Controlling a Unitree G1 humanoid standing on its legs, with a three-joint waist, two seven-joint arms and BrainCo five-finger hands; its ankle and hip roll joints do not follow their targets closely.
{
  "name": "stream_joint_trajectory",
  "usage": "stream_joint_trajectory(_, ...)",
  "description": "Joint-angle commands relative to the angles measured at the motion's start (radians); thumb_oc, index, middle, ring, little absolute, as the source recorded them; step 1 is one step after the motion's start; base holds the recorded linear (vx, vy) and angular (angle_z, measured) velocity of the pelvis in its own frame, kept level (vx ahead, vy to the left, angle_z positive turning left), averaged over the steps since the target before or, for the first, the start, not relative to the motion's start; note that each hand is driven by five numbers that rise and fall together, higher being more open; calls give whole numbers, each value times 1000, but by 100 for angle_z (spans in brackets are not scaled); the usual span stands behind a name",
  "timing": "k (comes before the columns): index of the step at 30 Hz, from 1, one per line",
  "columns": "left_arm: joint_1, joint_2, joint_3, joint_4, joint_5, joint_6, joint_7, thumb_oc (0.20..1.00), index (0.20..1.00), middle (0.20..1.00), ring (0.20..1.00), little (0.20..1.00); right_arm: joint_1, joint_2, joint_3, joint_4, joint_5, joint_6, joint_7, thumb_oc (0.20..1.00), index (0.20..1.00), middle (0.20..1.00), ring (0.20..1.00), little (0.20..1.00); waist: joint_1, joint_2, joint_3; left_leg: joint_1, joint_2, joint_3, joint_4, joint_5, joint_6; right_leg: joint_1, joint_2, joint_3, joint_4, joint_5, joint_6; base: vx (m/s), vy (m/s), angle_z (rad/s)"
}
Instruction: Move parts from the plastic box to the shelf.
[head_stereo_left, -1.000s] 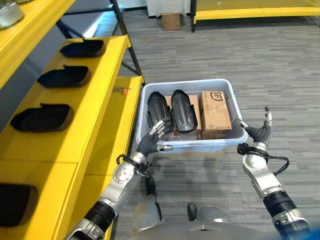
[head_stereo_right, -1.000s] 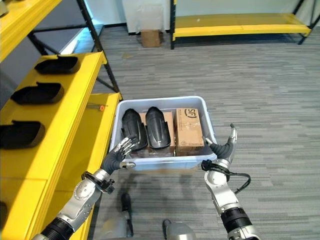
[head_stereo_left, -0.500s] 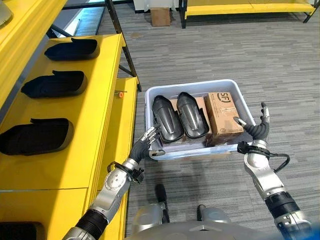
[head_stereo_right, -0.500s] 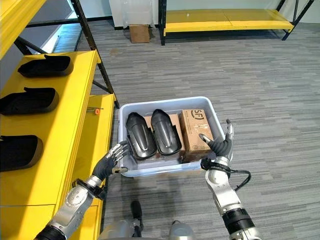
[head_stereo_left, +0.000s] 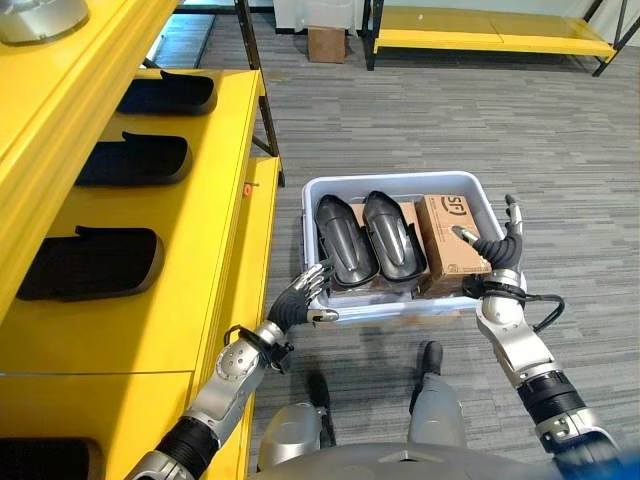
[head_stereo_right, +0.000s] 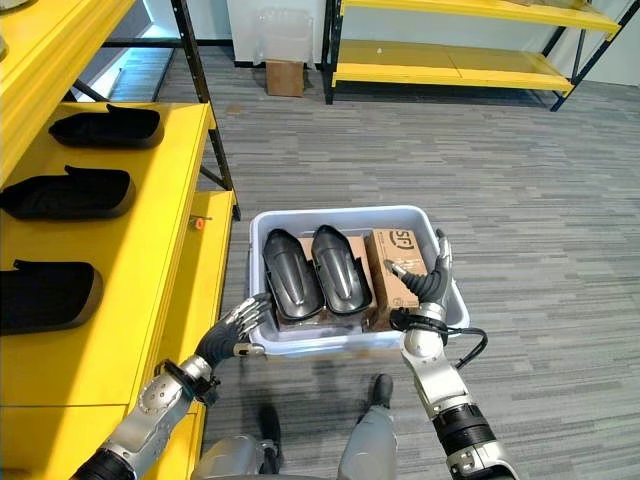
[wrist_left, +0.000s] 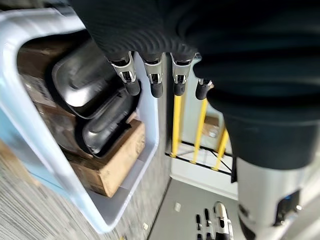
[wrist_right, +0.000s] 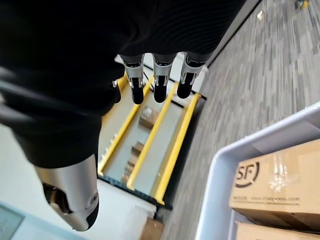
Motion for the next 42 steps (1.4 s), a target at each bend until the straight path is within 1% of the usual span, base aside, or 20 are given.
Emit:
stream_joint_trajectory(1,-24,-19,1,-108,-34,-69,6,1000,1000,1000,1000,1000,-48,-51,-27,-24,-3,-22,23,1000,1000,1000,1000,1000,16,8,-24,76,108,-39,-22,-44,-84,93,77,-73,40,-35,-34,62,-251,22)
stream_joint_trajectory(3,-17,-33,8,-112,-38,-74,-2,1000,1000,1000,1000,1000,-47,-61,-23,-20,-8,-25,26,1000,1000,1000,1000,1000,17,15,-30,71,130,-29,-40,-10,-106,123,94,-93,25,-64,-42,36,-133,14)
stream_joint_trajectory(6,-12,-46,10,-108,-29,-79,-4,1000,1000,1000,1000,1000,-62,-68,-14,-6,-15,-31,20,1000,1000,1000,1000,1000,22,26,-34,60,154,-24,-45,18,-120,148,106,-117,39,-100,-60,54,-106,4)
stream_joint_trajectory(8,-10,-46,9,-109,-23,-78,1,1000,1000,1000,1000,1000,-68,-69,-8,-5,-19,-29,18,1000,1000,1000,1000,1000,23,29,-33,55,162,-27,-36,22,-122,151,109,-121,52,-113,-67,67,-75,-11)
stream_joint_trajectory(10,-12,-49,3,-109,-30,-75,17,1000,1000,1000,1000,1000,-89,-74,6,-3,-32,-36,33,1000,1000,1000,1000,1000,23,36,-25,50,176,-34,-16,27,-127,151,119,-120,80,-136,-82,103,-65,-1)
stream_joint_trajectory(14,-33,-47,-7,-100,-30,-98,68,1000,1000,1000,1000,1000,-157,-87,27,-2,-43,-32,59,1000,1000,1000,1000,1000,29,45,-6,16,187,-52,16,31,-133,133,129,-114,116,-157,-97,52,-23,5)
stream_joint_trajectory(15,-55,-41,-4,-107,-32,-120,113,1000,1000,1000,1000,1000,-203,-95,33,3,-36,-25,67,1000,1000,1000,1000,1000,34,50,12,-8,189,-62,27,31,-134,110,130,-111,133,-163,-100,-52,1,8)
stream_joint_trajectory(16,-70,-37,-3,-111,-21,-138,136,1000,1000,1000,1000,1000,-228,-97,36,6,-39,-24,66,1000,1000,1000,1000,1000,39,53,26,-27,188,-69,34,31,-135,95,130,-111,141,-166,-102,-86,2,1)
stream_joint_trajectory(19,-121,-34,-7,-133,-42,-152,142,1000,1000,1000,1000,1000,-311,-101,47,8,-37,-19,61,1000,1000,1000,1000,1000,52,60,70,-91,184,-86,54,30,-134,38,129,-109,164,-171,-105,-148,17,14)
stream_joint_trajectory(20,-155,-40,-19,-154,-38,-169,188,1000,1000,1000,1000,1000,-360,-96,57,5,-33,-6,60,1000,1000,1000,1000,1000,55,67,99,-127,183,-95,60,35,-135,8,128,-110,173,-170,-107,-197,77,16)
stream_joint_trajectory(22,-184,-47,-25,-176,-40,-184,236,1000,1000,1000,1000,1000,-396,-89,66,-6,-36,17,62,1000,1000,1000,1000,1000,56,75,127,-162,181,-105,64,40,-136,-25,127,-104,181,-168,-108,-154,81,16)
stream_joint_trajectory(24,-206,-55,-26,-200,-45,-172,259,1000,1000,1000,1000,1000,-422,-84,74,-7,-48,28,65,1000,1000,1000,1000,1000,57,83,151,-196,179,-113,67,50,-136,-56,124,-99,192,-165,-109,-109,72,20)
stream_joint_trajectory(25,-211,-58,-27,-216,-40,-153,258,1000,1000,1000,1000,1000,-427,-80,76,-11,-60,29,64,1000,1000,1000,1000,1000,58,87,161,-208,179,-116,66,55,-137,-68,124,-98,195,-165,-110,-77,62,11)
stream_joint_trajectory(27,-230,-55,-41,-238,-31,-138,262,1000,1000,1000,1000,1000,-453,-82,84,-12,-74,25,61,1000,1000,1000,1000,1000,59,96,187,-244,180,-118,66,67,-139,-105,123,-97,208,-164,-110,-91,62,5)
stream_joint_trajectory(33,-261,-40,-64,-268,-31,-133,307,1000,1000,1000,1000,1000,-512,-91,99,3,-71,47,65,1000,1000,1000,1000,1000,66,112,232,-315,171,-121,90,74,-136,-175,118,-94,245,-172,-114,-60,29,0)
stream_joint_trajectory(34,-264,-37,-63,-276,-42,-127,306,1000,1000,1000,1000,1000,-522,-94,100,10,-63,51,70,1000,1000,1000,1000,1000,68,115,239,-324,169,-121,95,74,-136,-183,117,-94,251,-172,-114,-43,20,-1)
stream_joint_trajectory(35,-270,-32,-63,-289,-54,-119,308,1000,1000,1000,1000,1000,-541,-92,100,29,-34,72,112,1000,1000,1000,1000,1000,72,121,251,-349,164,-121,107,74,-134,-207,113,-90,265,-175,-114,-42,16,0)
stream_joint_trajectory(38,-280,-30,-71,-301,-49,-97,294,1000,1000,1000,1000,1000,-574,-89,109,70,-78,68,82,1000,1000,1000,1000,1000,83,128,251,-398,159,-119,116,78,-130,-249,107,-91,273,-173,-113,-42,-2,1)
stream_joint_trajectory(39,-284,-28,-75,-305,-53,-91,295,1000,1000,1000,1000,1000,-593,-92,112,85,-61,93,89,1000,1000,1000,1000,1000,86,132,251,-418,155,-118,118,80,-130,-270,106,-89,273,-170,-111,-53,33,3)
stream_joint_trajectory(42,-292,-30,-88,-316,-52,-74,309,1000,1000,1000,1000,1000,-628,-90,111,136,-31,105,71,1000,1000,1000,1000,1000,91,141,251,-454,149,-114,122,83,-128,-306,102,-85,273,-163,-110,-29,46,0)
